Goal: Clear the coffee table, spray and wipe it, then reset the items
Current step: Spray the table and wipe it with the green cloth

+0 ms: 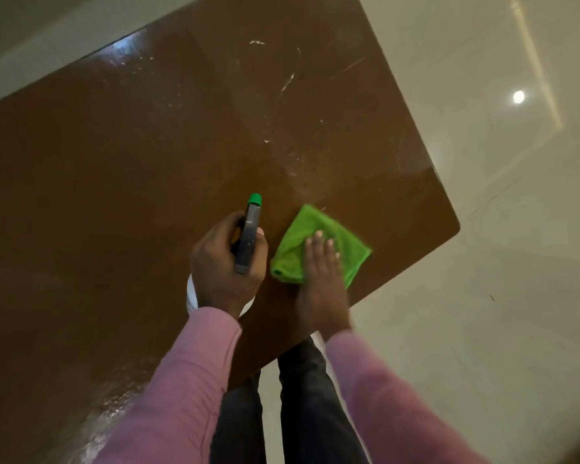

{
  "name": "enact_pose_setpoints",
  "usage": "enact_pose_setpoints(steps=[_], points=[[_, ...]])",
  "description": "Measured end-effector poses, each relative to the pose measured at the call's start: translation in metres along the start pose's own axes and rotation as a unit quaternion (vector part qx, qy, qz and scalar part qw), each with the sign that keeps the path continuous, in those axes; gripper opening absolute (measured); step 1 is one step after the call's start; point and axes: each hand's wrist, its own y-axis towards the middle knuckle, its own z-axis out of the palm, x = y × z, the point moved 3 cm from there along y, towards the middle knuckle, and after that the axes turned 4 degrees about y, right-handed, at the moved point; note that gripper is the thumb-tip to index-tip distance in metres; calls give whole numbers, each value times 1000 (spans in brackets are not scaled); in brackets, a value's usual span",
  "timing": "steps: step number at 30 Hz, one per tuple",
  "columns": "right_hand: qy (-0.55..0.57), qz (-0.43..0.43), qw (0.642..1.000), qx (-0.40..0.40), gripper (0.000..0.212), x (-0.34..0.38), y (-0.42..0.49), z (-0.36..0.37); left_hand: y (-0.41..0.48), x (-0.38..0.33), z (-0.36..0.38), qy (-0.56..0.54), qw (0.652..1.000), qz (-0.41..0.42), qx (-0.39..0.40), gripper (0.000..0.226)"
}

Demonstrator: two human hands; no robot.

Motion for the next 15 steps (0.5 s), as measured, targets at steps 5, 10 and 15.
enact_pose_setpoints(steps=[5,10,15], points=[[-2,134,989,-64,65,-87,145,-127,-3,5,-2,-27,1000,13,2,30],[4,129,989,-73,64,-54,156,-123,-1,5,-4,-36,999,5,12,35],[2,-62,997,39,75,51,39,5,2,5,-12,-32,999,-4,-7,36]])
